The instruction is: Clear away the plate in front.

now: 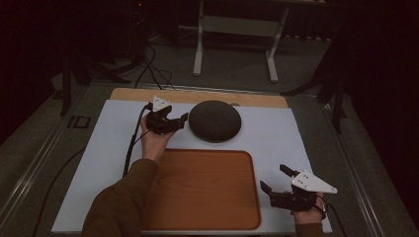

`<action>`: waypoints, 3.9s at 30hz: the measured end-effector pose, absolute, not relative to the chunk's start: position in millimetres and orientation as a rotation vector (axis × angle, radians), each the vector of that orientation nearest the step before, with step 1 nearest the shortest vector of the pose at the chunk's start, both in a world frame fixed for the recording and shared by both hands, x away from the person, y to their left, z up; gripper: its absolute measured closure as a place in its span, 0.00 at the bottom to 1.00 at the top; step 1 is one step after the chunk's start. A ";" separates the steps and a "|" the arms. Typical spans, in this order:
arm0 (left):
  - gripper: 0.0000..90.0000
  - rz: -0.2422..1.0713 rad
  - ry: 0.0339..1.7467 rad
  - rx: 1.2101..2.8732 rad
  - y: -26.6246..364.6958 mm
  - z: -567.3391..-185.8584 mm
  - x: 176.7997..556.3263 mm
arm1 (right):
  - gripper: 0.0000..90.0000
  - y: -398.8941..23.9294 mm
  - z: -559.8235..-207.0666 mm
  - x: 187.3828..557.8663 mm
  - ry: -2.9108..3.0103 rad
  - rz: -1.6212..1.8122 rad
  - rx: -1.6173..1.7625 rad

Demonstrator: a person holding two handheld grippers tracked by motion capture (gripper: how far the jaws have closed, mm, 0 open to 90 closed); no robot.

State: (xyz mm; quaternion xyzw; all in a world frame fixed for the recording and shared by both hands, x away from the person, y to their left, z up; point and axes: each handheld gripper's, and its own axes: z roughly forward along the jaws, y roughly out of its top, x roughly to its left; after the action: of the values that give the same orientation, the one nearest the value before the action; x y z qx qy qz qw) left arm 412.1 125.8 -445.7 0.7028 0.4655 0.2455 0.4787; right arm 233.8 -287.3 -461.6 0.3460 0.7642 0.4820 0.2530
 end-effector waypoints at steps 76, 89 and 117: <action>0.59 0.212 1.563 1.730 79.8 -532.1 509.2 | 0.13 -302.7 -459.6 234.7 2.030 1.350 0.985; 0.89 0.001 1.549 1.487 88.5 -513.4 513.0 | 0.13 -301.9 -460.3 236.3 2.040 1.344 0.985; 0.96 -0.225 1.582 1.371 20.1 -506.3 508.7 | 0.14 -304.3 -458.5 234.2 2.028 1.350 0.974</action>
State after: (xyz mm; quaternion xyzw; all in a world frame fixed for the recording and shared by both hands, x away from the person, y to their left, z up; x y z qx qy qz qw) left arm 508.7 20.1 -506.3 0.5657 0.6528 -0.0930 0.4951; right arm 234.2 -304.3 -458.5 0.3587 0.7472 0.4974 0.2561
